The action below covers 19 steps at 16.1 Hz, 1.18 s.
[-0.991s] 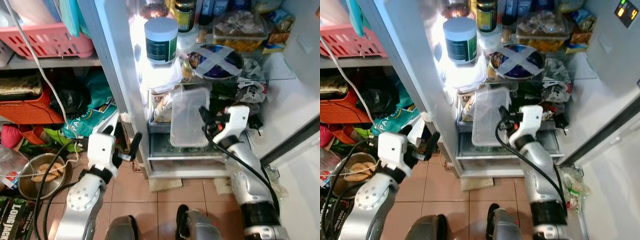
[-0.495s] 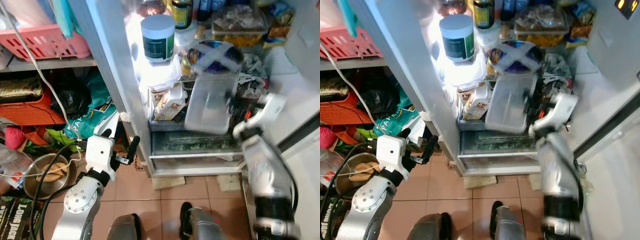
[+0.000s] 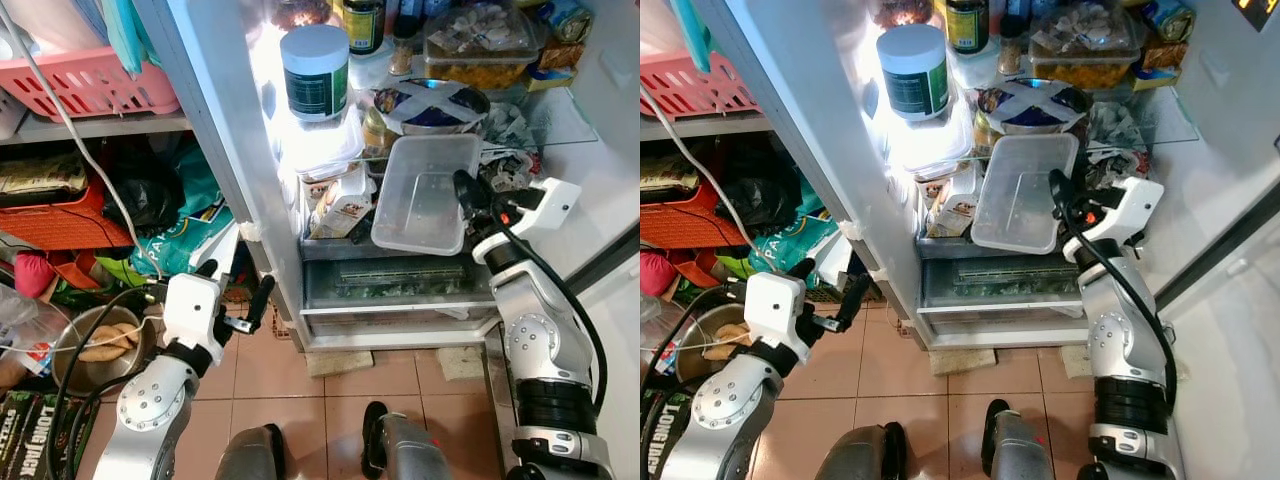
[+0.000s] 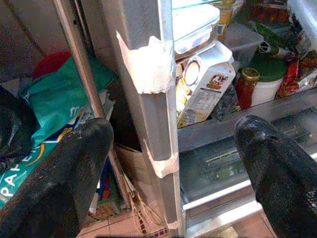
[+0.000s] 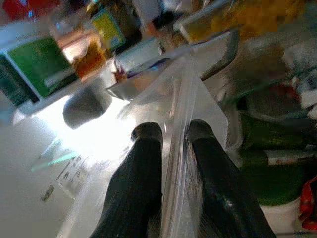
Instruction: Restocking fridge
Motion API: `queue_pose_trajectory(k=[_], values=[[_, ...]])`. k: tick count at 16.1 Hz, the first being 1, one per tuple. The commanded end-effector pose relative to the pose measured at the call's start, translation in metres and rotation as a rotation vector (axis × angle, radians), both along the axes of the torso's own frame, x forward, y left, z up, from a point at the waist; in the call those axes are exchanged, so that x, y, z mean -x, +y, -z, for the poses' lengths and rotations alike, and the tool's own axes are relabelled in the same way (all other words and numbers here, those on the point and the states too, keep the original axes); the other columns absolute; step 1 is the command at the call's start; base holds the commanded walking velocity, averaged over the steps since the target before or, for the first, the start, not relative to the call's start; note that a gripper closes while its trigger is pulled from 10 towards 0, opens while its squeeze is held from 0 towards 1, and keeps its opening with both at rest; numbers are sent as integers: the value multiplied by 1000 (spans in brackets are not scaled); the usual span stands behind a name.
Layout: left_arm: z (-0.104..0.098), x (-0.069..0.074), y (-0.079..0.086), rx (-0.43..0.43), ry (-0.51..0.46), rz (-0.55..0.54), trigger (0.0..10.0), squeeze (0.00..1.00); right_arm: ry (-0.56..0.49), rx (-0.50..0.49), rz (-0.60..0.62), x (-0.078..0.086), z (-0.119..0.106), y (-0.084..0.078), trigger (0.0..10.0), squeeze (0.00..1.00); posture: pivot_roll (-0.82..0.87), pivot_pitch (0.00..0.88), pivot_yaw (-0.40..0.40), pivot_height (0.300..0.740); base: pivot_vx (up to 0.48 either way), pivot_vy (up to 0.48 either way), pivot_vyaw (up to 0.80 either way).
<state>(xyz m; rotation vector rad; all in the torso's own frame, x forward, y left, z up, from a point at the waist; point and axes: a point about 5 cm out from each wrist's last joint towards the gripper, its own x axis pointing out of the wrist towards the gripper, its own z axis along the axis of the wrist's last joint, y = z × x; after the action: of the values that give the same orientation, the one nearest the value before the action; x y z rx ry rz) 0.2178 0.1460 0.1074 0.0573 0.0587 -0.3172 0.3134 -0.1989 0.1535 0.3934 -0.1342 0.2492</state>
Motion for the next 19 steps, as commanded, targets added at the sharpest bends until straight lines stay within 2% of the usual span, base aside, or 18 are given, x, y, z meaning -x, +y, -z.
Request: queue_pose_trajectory(k=[1,3,6,8,9,11,13,15,17,19], values=[[-1,1,3,-17,4,-3,10000,0,24,16,-30,3,5,5,10000,0,154,205,96,740,0,0,0],[0,0,3,-23,10,4,10000,0,74,26,-70,15,19,13,10000,0,147,202,97,740,0,0,0],[1,-1,2,-25,13,7,10000,0,89,26,-86,22,24,17,10000,0,140,199,95,740,0,0,0],[2,-2,1,-24,14,10,10000,0,87,20,-146,36,24,19,10000,0,129,197,93,740,0,0,0],[2,-3,1,-22,13,10,10000,0,82,6,-205,49,22,20,10000,0,114,196,92,740,0,0,0],[2,-5,0,-18,11,12,10000,0,82,-60,-273,63,18,18,10000,0,99,193,92,740,0,0,0],[2,-8,-3,-11,8,20,10000,0,69,-74,-345,75,12,10,10000,0,83,190,97,740,0,0,0],[2,-10,-4,-8,7,26,10000,0,57,-67,-341,74,8,5,10000,0,76,185,102,740,0,0,0],[2,-13,-6,-5,0,34,10000,0,4,-120,-280,61,-7,-1,10000,0,77,178,104,740,0,0,0],[1,-16,-6,-3,-6,33,10000,0,-44,-170,-281,49,-22,0,10000,0,89,171,103,740,0,0,0]])
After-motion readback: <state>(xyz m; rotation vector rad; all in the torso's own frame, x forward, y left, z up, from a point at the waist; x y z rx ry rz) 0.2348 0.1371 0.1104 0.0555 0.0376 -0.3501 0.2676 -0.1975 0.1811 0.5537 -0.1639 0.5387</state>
